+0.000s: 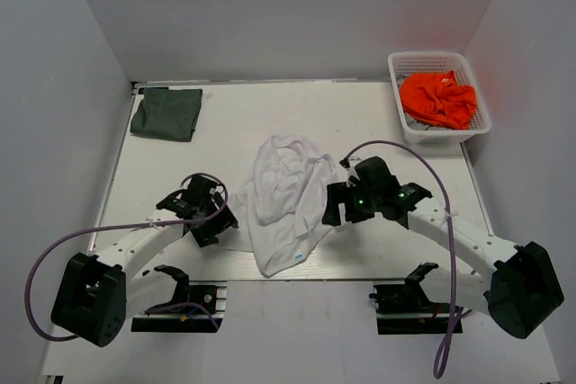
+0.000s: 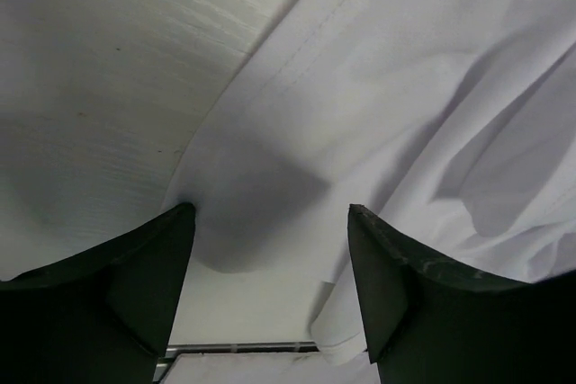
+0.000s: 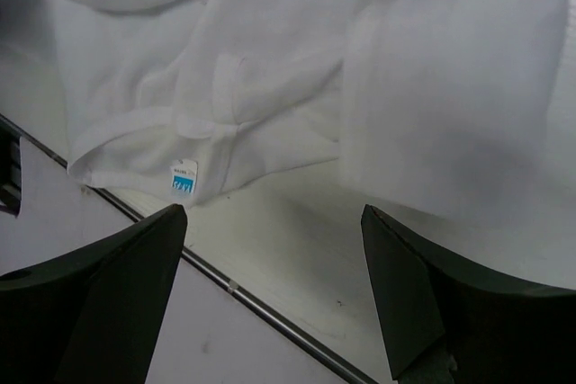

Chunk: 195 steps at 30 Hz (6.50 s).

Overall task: Fold and stack the t-shirts
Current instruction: Flatten out the tshirt

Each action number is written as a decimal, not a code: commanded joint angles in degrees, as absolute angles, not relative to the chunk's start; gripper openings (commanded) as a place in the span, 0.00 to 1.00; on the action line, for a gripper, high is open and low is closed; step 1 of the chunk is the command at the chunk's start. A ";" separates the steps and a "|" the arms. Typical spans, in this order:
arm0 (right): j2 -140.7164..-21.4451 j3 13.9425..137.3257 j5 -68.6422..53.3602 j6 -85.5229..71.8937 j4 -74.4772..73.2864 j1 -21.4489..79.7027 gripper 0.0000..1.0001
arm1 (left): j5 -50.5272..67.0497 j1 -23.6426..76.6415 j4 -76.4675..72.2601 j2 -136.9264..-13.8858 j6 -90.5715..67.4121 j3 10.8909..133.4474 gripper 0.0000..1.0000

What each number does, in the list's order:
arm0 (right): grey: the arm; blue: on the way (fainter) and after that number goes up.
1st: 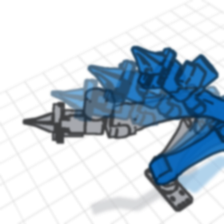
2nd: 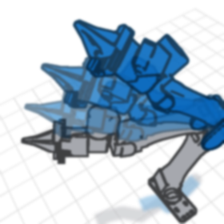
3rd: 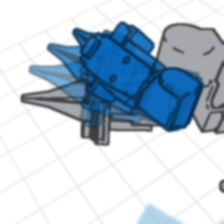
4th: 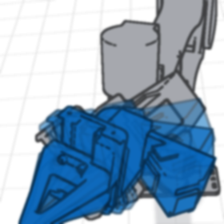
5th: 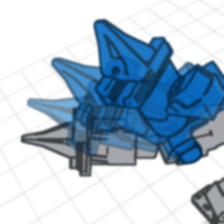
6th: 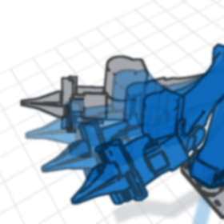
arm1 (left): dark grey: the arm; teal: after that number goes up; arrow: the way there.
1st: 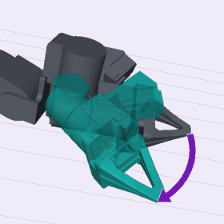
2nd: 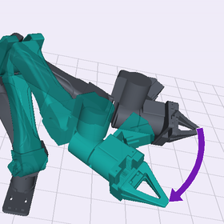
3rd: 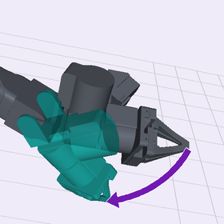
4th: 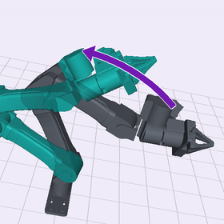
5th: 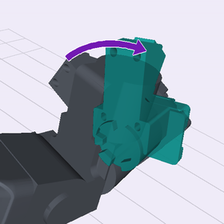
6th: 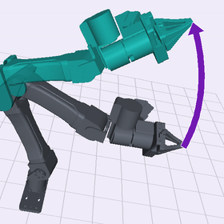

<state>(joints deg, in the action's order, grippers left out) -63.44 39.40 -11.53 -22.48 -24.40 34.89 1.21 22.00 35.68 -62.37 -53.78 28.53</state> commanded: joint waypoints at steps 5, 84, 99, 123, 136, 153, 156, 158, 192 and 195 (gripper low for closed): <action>-70.12 42.71 -7.13 -23.73 -21.02 46.48 0.84 | -8.43 25.22 41.40 -69.33 -55.20 28.73 0.52; -62.65 72.60 64.62 -7.95 -7.50 49.14 0.00 | -35.85 25.75 24.61 -74.59 -32.09 82.68 0.00; -99.76 125.51 45.62 6.94 -7.47 34.01 0.00 | -31.47 22.24 17.50 -107.19 -11.53 134.79 0.00; -63.54 45.17 37.16 -39.18 -31.61 32.87 0.30 | 12.48 24.70 31.89 -45.72 -45.35 30.42 0.63; -64.59 48.35 24.99 -29.98 -27.17 33.31 0.90 | 1.33 24.70 26.03 -60.09 -36.93 44.63 1.00; -80.77 45.35 18.37 -35.42 -20.04 32.78 0.90 | -15.64 20.13 32.34 -131.29 -26.02 108.00 1.00; -81.30 43.69 16.79 -35.94 -19.07 32.87 0.90 | -16.51 19.51 33.67 -133.24 -26.02 109.35 1.00; -82.43 43.07 16.96 -35.95 -18.98 32.43 0.90 | -16.52 18.99 31.90 -131.75 -26.02 104.08 1.00; -85.53 58.57 9.33 -18.36 -21.88 21.07 0.90 | -28.02 22.16 45.96 -65.91 -58.42 43.51 1.00; -79.55 51.88 5.90 -19.86 -22.15 24.68 0.90 | -30.40 20.75 44.39 -68.64 -59.24 42.28 1.00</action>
<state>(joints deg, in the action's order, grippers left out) -81.89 56.95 10.33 -19.27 -20.75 21.82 -23.66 22.17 43.46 -67.51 -54.78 43.38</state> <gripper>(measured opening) 0.904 0.994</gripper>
